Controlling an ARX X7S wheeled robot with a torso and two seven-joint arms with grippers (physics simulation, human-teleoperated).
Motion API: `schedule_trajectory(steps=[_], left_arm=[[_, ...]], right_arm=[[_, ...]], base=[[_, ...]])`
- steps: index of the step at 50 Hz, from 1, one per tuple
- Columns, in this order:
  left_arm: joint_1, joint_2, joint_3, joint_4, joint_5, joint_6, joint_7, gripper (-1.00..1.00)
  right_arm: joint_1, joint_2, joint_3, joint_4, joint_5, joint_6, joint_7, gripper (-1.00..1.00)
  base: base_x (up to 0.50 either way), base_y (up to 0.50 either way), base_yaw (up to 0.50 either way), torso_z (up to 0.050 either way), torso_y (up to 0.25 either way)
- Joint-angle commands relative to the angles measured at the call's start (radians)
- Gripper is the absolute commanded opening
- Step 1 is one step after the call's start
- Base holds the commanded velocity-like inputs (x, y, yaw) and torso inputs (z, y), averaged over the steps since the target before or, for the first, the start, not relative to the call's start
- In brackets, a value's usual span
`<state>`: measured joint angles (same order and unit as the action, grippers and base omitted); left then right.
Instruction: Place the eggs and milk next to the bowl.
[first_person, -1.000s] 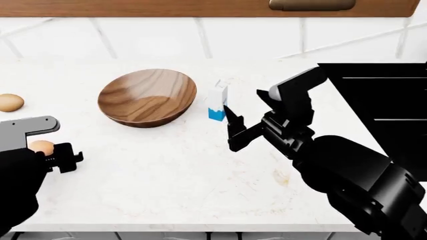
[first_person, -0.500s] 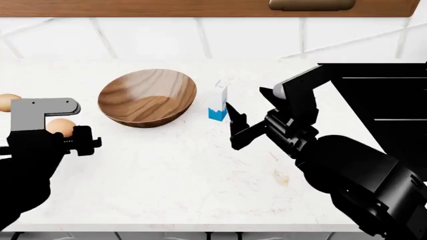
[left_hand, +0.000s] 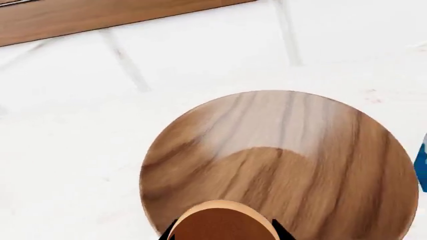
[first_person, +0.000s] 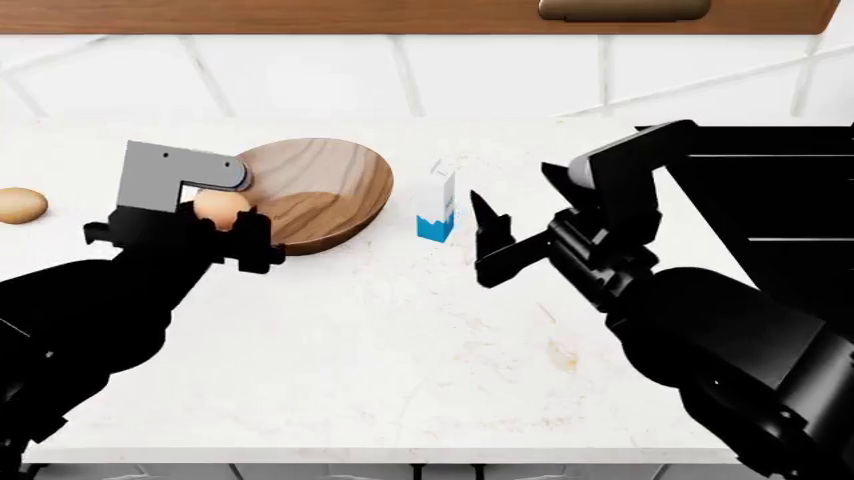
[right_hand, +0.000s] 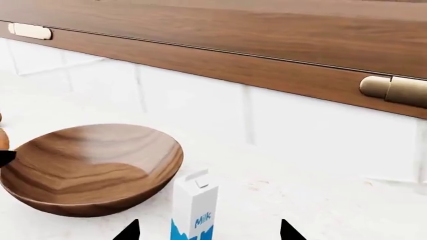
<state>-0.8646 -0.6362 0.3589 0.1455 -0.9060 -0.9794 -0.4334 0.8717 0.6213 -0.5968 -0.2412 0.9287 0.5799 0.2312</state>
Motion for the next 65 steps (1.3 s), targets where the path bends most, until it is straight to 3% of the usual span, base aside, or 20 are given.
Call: schedule_trajectory(steps=[1, 29, 65], left_arm=[[-0.056, 0.053, 0.075, -0.002, 0.007, 0.01, 0.064, -1.0], [-0.131, 0.145, 0.197, -0.048, 0.043, 0.061, 0.214, -1.0], [-0.109, 0.171, 0.253, -0.032, 0.022, 0.075, 0.284, -1.0]], right_arm=[[-0.003, 0.011, 0.013, -0.016, 0.007, 0.005, 0.029, 1.0], [-0.017, 0.028, 0.036, -0.035, 0.022, 0.001, 0.06, 1.0], [-0.023, 0.026, 0.037, -0.006, 0.006, -0.008, 0.076, 1.0]], base=[[0.0, 0.0, 0.0, 0.0, 0.0], [0.0, 0.0, 0.0, 0.0, 0.0], [0.0, 0.0, 0.0, 0.0, 0.0]])
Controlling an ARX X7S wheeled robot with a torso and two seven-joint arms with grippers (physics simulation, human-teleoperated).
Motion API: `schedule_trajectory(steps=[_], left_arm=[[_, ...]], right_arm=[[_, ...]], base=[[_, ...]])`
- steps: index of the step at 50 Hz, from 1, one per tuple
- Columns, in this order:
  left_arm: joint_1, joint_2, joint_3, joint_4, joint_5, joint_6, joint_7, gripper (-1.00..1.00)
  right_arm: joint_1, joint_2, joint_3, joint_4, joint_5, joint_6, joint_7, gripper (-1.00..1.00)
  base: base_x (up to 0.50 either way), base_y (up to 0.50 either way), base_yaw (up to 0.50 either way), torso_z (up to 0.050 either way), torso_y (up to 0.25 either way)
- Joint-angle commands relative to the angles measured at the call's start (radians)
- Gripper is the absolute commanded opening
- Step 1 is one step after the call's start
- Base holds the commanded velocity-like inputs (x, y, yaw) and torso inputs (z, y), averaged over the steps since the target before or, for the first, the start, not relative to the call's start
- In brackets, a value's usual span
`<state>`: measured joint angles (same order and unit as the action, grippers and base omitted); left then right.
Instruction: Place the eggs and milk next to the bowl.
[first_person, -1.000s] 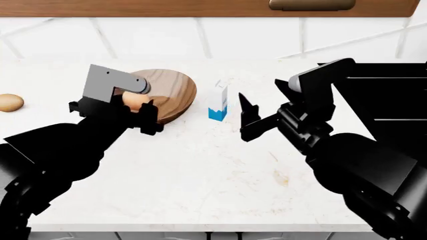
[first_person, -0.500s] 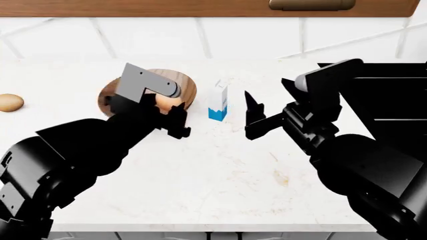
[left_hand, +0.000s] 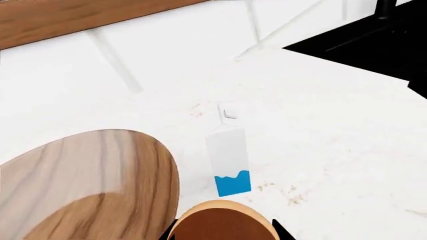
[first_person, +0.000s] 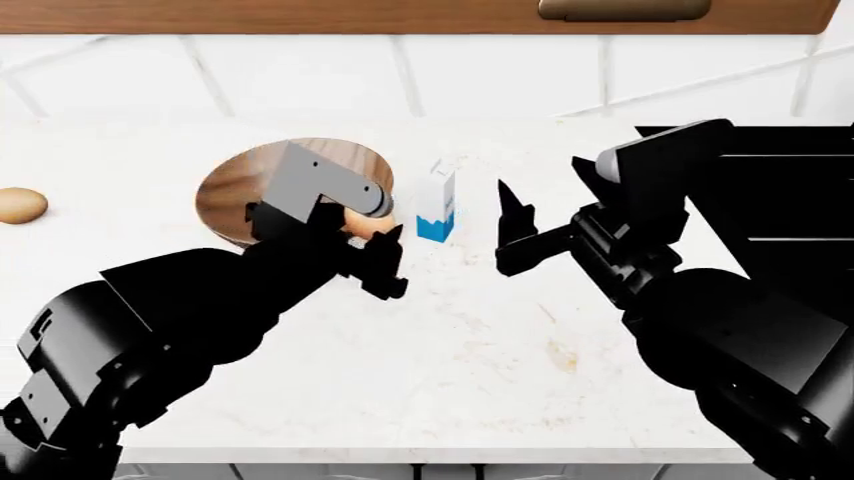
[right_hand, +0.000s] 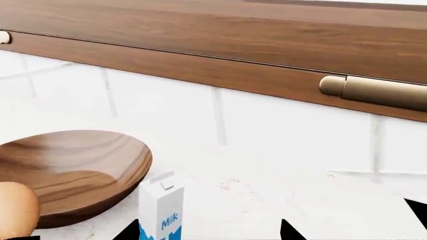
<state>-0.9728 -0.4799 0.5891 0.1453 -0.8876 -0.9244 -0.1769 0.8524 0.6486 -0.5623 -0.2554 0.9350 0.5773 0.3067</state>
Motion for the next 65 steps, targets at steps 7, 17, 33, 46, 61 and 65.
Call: schedule_trajectory(steps=[7, 17, 33, 46, 61, 65], left_arm=[[-0.003, 0.034, 0.042, -0.076, 0.019, 0.042, 0.059, -1.0], [0.0, 0.045, 0.062, -0.105, 0.022, 0.048, 0.087, -1.0], [0.007, 0.053, 0.085, -0.139, 0.021, 0.038, 0.103, -1.0], [0.005, 0.067, 0.104, -0.18, 0.031, 0.049, 0.128, -1.0], [0.0, 0.086, 0.125, -0.247, 0.057, 0.079, 0.157, -1.0], [0.0, 0.088, 0.128, -0.254, 0.058, 0.081, 0.161, -1.0]], right_arm=[[-0.008, -0.003, 0.002, 0.018, -0.004, -0.011, -0.001, 1.0], [-0.008, -0.005, 0.003, 0.031, -0.005, -0.015, -0.005, 1.0], [-0.012, -0.007, 0.001, 0.038, -0.009, -0.024, -0.01, 1.0], [-0.019, -0.005, 0.001, 0.034, -0.009, -0.03, -0.011, 1.0], [-0.018, -0.005, 0.002, 0.037, -0.01, -0.033, -0.011, 1.0], [-0.019, -0.005, 0.003, 0.038, -0.01, -0.034, -0.011, 1.0]], base=[[0.0, 0.0, 0.0, 0.0, 0.0], [0.0, 0.0, 0.0, 0.0, 0.0], [0.0, 0.0, 0.0, 0.0, 0.0], [0.0, 0.0, 0.0, 0.0, 0.0], [0.0, 0.0, 0.0, 0.0, 0.0], [0.0, 0.0, 0.0, 0.0, 0.0]])
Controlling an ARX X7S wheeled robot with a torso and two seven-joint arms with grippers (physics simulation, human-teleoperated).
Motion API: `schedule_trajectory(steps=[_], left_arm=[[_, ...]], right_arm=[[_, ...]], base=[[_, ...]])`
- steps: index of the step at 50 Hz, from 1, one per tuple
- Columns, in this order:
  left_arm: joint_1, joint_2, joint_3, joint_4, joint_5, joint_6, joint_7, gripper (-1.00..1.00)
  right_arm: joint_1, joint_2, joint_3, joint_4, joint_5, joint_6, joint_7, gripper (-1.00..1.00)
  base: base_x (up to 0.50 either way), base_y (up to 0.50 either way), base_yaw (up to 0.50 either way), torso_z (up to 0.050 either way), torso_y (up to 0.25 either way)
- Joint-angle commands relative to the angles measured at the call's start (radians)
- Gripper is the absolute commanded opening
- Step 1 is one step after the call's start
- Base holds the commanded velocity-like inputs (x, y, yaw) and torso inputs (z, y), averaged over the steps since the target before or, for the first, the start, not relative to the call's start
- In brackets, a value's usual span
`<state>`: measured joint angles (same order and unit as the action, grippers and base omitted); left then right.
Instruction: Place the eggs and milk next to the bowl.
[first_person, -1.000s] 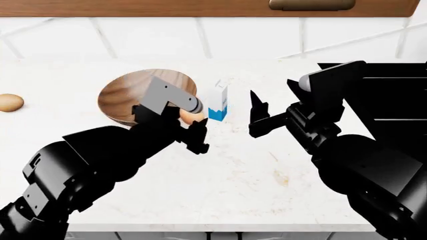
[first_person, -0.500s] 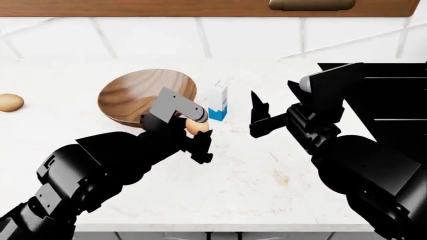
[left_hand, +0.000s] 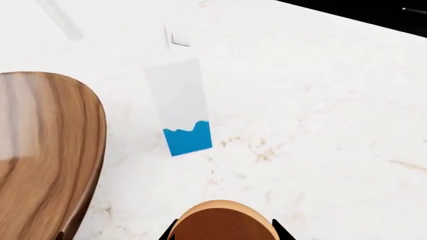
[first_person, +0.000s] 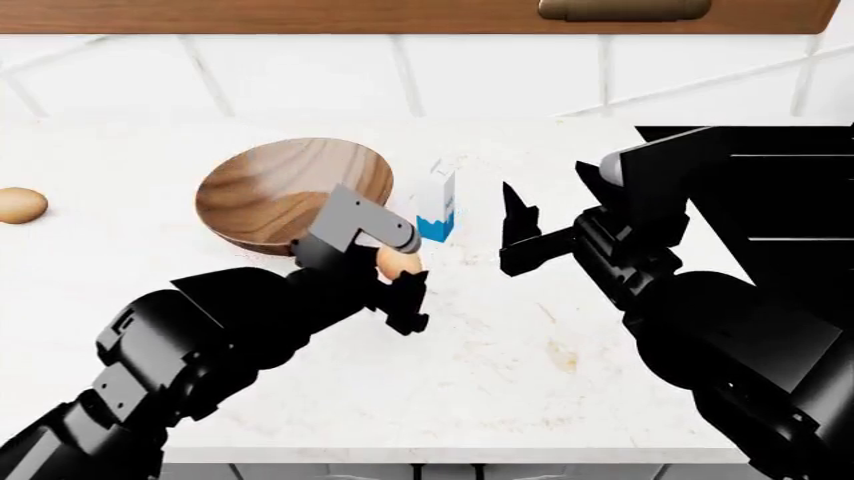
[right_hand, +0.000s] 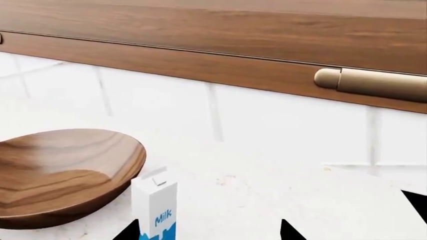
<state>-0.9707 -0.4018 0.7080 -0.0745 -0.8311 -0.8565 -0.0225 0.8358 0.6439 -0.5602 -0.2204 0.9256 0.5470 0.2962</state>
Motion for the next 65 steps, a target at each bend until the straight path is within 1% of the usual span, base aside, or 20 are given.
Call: schedule_trajectory(steps=[1, 16, 17, 34, 39, 48, 65], left_arm=[[-0.002, 0.01, 0.009, -0.035, 0.002, 0.013, 0.006, -1.0], [-0.005, 0.017, 0.019, -0.067, 0.014, 0.028, 0.016, -1.0], [-0.005, 0.018, 0.019, -0.071, 0.015, 0.029, 0.017, 1.0], [-0.01, 0.022, 0.023, -0.082, 0.016, 0.03, 0.015, 1.0], [-0.011, 0.011, 0.016, -0.04, 0.004, 0.018, -0.001, 1.0], [-0.006, -0.022, -0.03, 0.115, -0.065, -0.033, -0.063, 1.0], [-0.006, -0.056, -0.097, 0.246, -0.148, -0.067, -0.127, 1.0]], right_arm=[[-0.003, 0.0, 0.001, 0.003, -0.001, -0.004, 0.0, 1.0], [-0.007, -0.001, 0.001, 0.006, -0.002, -0.01, -0.001, 1.0], [-0.007, -0.001, 0.001, 0.008, -0.002, -0.011, -0.002, 1.0], [-0.005, -0.007, -0.001, 0.023, -0.005, -0.017, -0.01, 1.0], [-0.005, -0.005, 0.001, 0.021, -0.003, -0.017, -0.009, 1.0], [-0.006, -0.004, 0.001, 0.014, -0.001, -0.017, -0.005, 1.0], [-0.002, 0.0, 0.005, -0.005, 0.008, -0.008, 0.007, 1.0]], base=[[0.0, 0.0, 0.0, 0.0, 0.0], [0.0, 0.0, 0.0, 0.0, 0.0], [0.0, 0.0, 0.0, 0.0, 0.0], [0.0, 0.0, 0.0, 0.0, 0.0], [0.0, 0.0, 0.0, 0.0, 0.0], [0.0, 0.0, 0.0, 0.0, 0.0], [0.0, 0.0, 0.0, 0.0, 0.0]])
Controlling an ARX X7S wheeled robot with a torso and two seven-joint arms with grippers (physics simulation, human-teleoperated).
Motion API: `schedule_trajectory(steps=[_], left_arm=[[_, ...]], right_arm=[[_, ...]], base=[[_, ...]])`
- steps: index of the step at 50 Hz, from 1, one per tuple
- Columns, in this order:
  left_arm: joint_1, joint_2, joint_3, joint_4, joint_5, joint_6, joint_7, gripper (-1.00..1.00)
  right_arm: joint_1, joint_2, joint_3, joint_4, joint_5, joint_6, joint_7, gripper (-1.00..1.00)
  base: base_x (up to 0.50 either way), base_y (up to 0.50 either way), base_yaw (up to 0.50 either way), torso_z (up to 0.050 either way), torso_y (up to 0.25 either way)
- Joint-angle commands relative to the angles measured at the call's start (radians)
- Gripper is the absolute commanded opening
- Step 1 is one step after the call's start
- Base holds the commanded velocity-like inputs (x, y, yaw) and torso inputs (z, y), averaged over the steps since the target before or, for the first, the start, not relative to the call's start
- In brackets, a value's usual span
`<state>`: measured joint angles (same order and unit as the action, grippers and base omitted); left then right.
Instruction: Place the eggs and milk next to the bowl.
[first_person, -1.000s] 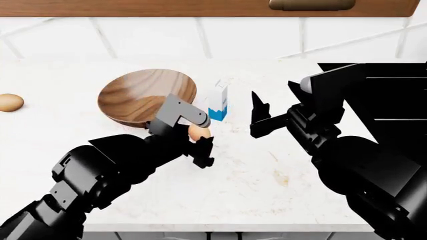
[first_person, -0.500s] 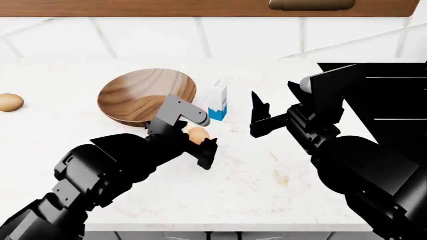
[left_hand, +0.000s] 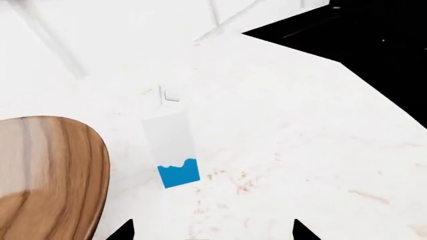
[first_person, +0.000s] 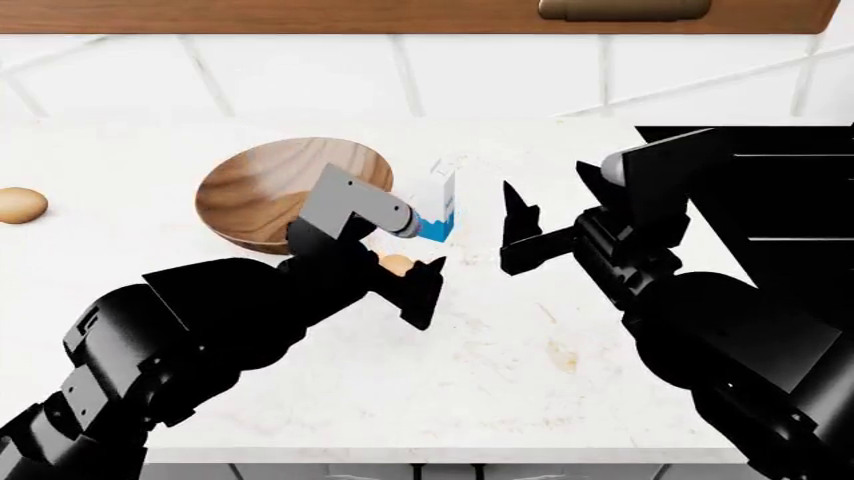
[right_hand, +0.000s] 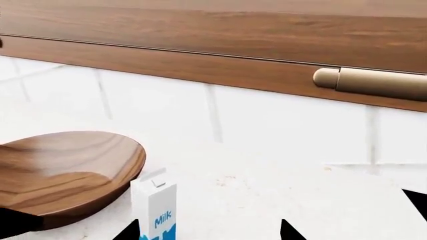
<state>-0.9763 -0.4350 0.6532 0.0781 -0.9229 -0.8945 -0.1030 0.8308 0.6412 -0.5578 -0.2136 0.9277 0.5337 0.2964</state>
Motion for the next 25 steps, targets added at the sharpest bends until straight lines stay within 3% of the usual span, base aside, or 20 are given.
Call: schedule_trajectory(steps=[1, 14, 25], left_arm=[[-0.001, -0.024, -0.048, 0.103, -0.063, -0.032, -0.053, 1.0], [-0.005, -0.059, -0.165, 0.32, -0.251, -0.128, -0.24, 1.0], [0.031, -0.138, -0.294, 0.482, -0.511, -0.205, -0.543, 1.0]], right_arm=[[0.003, 0.003, 0.003, -0.013, 0.007, 0.005, 0.008, 1.0], [-0.003, 0.047, 0.04, -0.102, 0.066, 0.033, 0.052, 1.0], [-0.019, 0.142, 0.085, -0.238, 0.158, 0.092, 0.126, 1.0]], base=[[0.0, 0.0, 0.0, 0.0, 0.0], [0.0, 0.0, 0.0, 0.0, 0.0], [0.0, 0.0, 0.0, 0.0, 0.0]])
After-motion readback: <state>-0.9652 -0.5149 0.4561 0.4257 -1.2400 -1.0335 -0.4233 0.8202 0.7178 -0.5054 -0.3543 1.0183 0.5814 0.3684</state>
